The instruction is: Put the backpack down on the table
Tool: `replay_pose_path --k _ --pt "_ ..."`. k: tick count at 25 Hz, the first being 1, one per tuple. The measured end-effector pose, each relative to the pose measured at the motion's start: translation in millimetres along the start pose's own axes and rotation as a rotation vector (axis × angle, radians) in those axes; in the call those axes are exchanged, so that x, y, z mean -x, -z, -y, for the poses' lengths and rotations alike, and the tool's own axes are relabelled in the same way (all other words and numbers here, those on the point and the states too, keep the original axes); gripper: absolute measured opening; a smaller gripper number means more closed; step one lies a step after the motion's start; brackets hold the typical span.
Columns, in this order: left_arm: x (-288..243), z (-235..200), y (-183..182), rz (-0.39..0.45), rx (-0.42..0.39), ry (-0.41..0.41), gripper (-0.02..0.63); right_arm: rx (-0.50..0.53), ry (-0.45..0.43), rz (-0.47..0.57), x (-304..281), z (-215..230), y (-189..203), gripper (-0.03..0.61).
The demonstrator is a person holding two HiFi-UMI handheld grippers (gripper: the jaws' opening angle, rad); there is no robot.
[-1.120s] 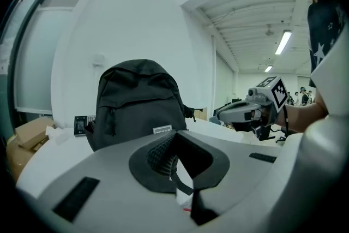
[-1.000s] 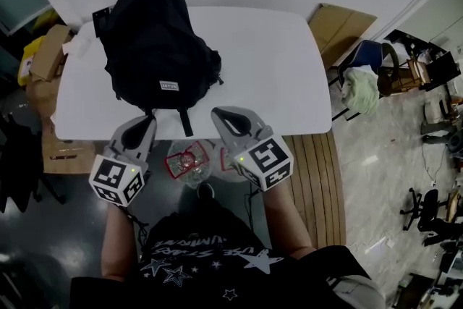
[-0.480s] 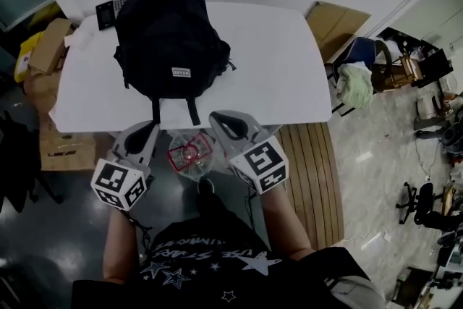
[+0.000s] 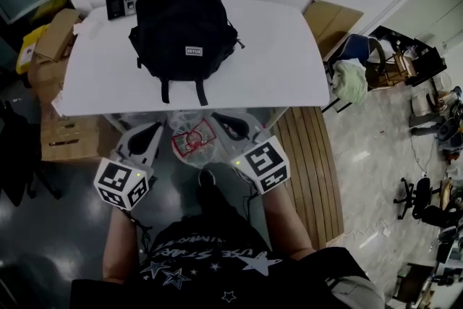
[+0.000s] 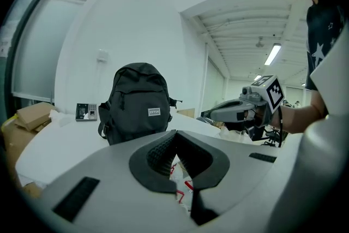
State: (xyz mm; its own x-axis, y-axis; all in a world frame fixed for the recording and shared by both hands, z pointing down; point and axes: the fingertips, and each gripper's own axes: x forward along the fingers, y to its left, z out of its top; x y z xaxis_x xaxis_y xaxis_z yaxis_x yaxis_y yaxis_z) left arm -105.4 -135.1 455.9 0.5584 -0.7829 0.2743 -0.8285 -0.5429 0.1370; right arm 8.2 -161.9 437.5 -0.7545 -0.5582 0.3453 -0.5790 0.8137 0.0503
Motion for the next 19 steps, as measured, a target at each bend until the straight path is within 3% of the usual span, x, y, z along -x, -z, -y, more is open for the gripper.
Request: replay_pose_path --k 19 --pt "123 71 22 0.039 -0.062 0.033 0.008 0.043 0.059 0.015 84 -118 -2 0.000"
